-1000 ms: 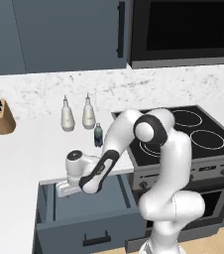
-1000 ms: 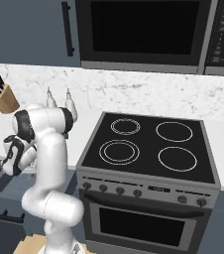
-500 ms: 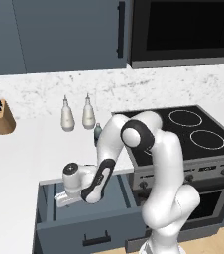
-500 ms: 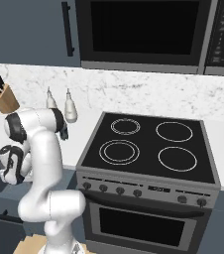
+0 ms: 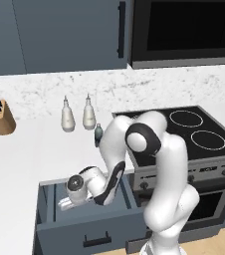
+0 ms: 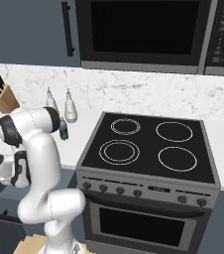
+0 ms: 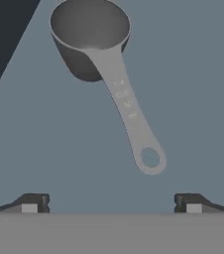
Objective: Pick the measuring cup from the drawer and place it on the counter.
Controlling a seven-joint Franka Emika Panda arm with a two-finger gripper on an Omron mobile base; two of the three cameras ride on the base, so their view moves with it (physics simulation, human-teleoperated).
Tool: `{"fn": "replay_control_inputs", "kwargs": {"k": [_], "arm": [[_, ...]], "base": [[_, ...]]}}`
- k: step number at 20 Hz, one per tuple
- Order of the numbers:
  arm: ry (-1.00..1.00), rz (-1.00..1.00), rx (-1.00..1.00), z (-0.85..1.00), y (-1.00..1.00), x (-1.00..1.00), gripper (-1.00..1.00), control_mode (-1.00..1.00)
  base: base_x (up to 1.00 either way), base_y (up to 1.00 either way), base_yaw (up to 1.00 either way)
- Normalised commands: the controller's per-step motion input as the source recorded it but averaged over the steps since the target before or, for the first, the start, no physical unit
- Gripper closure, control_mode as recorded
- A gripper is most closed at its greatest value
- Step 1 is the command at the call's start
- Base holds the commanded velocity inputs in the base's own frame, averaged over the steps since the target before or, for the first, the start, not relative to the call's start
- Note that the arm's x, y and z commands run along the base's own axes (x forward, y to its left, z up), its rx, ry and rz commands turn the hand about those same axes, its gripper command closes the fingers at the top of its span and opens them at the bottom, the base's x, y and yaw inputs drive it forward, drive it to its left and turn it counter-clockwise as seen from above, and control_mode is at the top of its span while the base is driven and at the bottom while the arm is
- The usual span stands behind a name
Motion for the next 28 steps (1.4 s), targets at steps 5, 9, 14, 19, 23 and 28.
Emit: {"fn": "replay_control_inputs", "kwargs": {"k": [5, 9, 14, 19, 23, 28], "arm": [[-0.23, 0.0, 0.0, 0.05, -0.15, -0.17, -1.0, -1.0], [-0.11, 0.0, 0.0, 0.26, -0.12, 0.0, -1.0, -1.0], [-0.01, 0.0, 0.0, 0.32, 0.0, 0.24, -1.0, -1.0], [0.0, 0.0, -0.04, 0.01, 0.11, 0.27, 1.0, -1.0], [0.0, 0.0, -0.03, -0.32, 0.23, 0.31, 1.0, -1.0], [0.09, 0.01, 0.0, -0.36, 0.18, 0.15, 1.0, -1.0]], "base": [[0.0, 0.0, 0.0], [0.0, 0.0, 0.0], [0.0, 0.0, 0.0], [0.0, 0.0, 0.0], [0.0, 0.0, 0.0], [0.0, 0.0, 0.0]]}}
